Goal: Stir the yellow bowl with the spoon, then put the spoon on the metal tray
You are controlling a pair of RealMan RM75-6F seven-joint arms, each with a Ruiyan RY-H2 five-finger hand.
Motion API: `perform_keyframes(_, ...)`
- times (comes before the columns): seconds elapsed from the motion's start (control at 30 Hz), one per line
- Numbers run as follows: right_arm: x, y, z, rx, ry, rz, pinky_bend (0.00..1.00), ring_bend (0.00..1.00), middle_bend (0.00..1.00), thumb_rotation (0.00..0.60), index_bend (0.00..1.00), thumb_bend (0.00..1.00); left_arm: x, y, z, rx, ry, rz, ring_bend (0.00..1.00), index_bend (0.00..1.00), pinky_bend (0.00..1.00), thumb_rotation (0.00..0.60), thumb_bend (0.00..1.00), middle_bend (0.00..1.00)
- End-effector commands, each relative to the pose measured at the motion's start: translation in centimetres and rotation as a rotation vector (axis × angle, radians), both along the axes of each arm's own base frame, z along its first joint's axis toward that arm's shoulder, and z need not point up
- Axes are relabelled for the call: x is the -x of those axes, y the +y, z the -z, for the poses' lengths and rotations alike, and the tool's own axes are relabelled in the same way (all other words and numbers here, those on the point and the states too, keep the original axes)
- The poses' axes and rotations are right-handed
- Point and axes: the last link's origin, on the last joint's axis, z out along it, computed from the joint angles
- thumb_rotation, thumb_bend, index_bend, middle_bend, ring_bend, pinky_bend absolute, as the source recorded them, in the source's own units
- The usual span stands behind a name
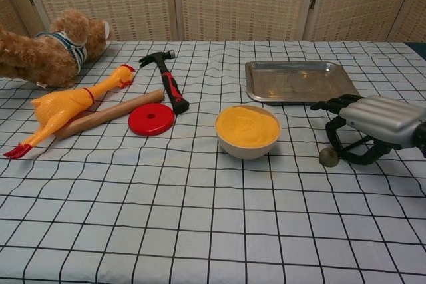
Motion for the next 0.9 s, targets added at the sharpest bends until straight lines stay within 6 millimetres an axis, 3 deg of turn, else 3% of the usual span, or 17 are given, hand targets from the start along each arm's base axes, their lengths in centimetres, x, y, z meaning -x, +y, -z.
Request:
perform_keyframes(0.03, 0.0, 0.1, -0.1, 0.005, -0.005, -0.001, 0.00, 0.00, 0.04, 0.600, 0.60, 0.34, 0.0, 0.0, 0.0, -0.002, 0.000, 0.000, 0.00, 0.00, 0.12, 0.600, 0.45, 0.00)
perform_keyframes(0.23, -0.2, 0.1, -0.6, 0.024, -0.025, -0.009, 0.00, 0.00, 0.05, 0.600, 0.63, 0.34, 0.0, -0.1, 0.0, -0.001, 0.000, 0.002, 0.00, 0.00, 0.12, 0.600, 0.45, 0.00)
perform_keyframes(0.33, -0.9, -0.1, -2.1, 0.083, -0.073, -0.024, 0.00, 0.00, 0.06, 0.600, 0.64, 0.34, -0.1, -0.1, 0.0, 0.000, -0.002, 0.006, 0.00, 0.00, 0.12, 0.600, 0.45, 0.00)
perform_keyframes(0.57, -4.1, -1.4, -3.5, 0.171, -0.173, -0.043, 0.00, 0.00, 0.07, 0.600, 0.64, 0.34, -0.3, -0.2, 0.0, 0.005, -0.009, 0.015, 0.00, 0.00, 0.12, 0.600, 0.45, 0.00)
perform_keyframes(0.73, -7.2, -2.3, -2.5, 0.187, -0.219, -0.058, 0.00, 0.00, 0.07, 0.600, 0.63, 0.34, -0.3, -0.3, -0.2, 0.003, -0.016, 0.021, 0.00, 0.00, 0.12, 0.600, 0.45, 0.00)
perform_keyframes(0.9, -10.4, -2.9, 0.0, 0.163, -0.227, -0.080, 0.00, 0.00, 0.07, 0.600, 0.63, 0.34, -0.4, -0.5, -0.3, 0.003, -0.025, 0.031, 0.00, 0.00, 0.12, 0.600, 0.45, 0.00)
